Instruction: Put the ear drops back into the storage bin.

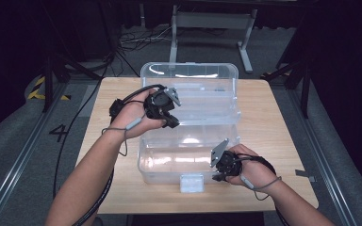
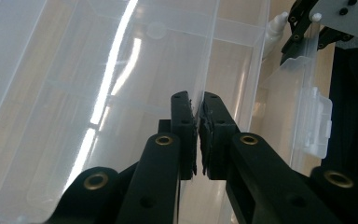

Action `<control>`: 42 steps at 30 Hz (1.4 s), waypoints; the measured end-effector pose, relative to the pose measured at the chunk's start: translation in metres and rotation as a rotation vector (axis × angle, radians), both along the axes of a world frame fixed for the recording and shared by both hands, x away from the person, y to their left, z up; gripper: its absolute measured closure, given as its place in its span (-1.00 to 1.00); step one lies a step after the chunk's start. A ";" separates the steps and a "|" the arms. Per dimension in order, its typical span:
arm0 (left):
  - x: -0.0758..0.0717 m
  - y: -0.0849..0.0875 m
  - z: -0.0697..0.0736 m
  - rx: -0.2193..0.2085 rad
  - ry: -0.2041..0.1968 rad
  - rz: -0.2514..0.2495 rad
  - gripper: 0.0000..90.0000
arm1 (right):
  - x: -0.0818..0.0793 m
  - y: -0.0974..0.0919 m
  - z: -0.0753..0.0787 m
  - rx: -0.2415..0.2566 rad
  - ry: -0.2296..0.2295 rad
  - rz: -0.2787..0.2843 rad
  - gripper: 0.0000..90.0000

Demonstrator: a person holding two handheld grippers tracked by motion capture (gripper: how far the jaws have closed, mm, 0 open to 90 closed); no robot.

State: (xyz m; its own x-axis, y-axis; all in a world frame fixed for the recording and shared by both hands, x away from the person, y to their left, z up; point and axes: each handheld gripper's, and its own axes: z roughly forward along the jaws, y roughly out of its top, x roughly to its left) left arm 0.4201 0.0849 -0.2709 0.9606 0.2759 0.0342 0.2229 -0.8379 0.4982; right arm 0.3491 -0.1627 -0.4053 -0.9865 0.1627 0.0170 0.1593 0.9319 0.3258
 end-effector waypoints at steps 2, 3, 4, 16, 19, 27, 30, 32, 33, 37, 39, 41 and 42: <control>-0.003 0.000 -0.001 -0.001 -0.001 -0.003 0.90 | 0.000 0.000 0.000 -0.001 -0.003 0.000 0.87; -0.005 0.000 -0.001 -0.005 -0.001 0.000 0.90 | 0.000 0.000 0.000 -0.003 -0.005 0.001 0.87; -0.005 0.000 -0.001 -0.005 -0.001 0.000 0.90 | 0.000 0.000 0.000 -0.003 -0.005 0.001 0.87; -0.019 0.001 -0.006 -0.008 0.009 -0.029 0.90 | -0.002 0.000 -0.001 0.001 -0.018 -0.009 0.87; -0.022 0.002 -0.008 -0.021 0.010 -0.026 0.90 | -0.002 -0.001 -0.001 0.002 -0.024 -0.003 0.86; -0.027 0.003 -0.010 -0.030 0.007 -0.029 0.91 | -0.004 0.000 0.000 -0.002 -0.036 0.003 0.86; -0.029 0.003 -0.012 -0.030 0.007 -0.031 0.91 | -0.005 0.000 -0.001 0.001 -0.042 -0.003 0.85; -0.030 0.003 -0.012 -0.030 0.010 -0.032 0.91 | -0.005 0.000 -0.001 -0.002 -0.048 0.010 0.85; -0.031 0.004 -0.012 -0.030 0.009 -0.034 0.91 | -0.005 0.000 -0.001 -0.002 -0.048 0.010 0.85; -0.033 0.003 -0.014 -0.032 0.012 -0.046 0.91 | -0.006 0.001 0.000 -0.008 -0.058 0.015 0.84; -0.034 0.003 -0.015 -0.031 0.015 -0.042 0.91 | -0.008 0.001 0.000 -0.014 -0.063 0.008 0.84; -0.035 0.003 -0.015 -0.030 0.018 -0.048 0.91 | -0.007 0.001 0.000 -0.013 -0.069 0.021 0.84; -0.035 0.003 -0.016 -0.032 0.020 -0.047 0.91 | -0.007 0.001 0.000 -0.013 -0.070 0.022 0.84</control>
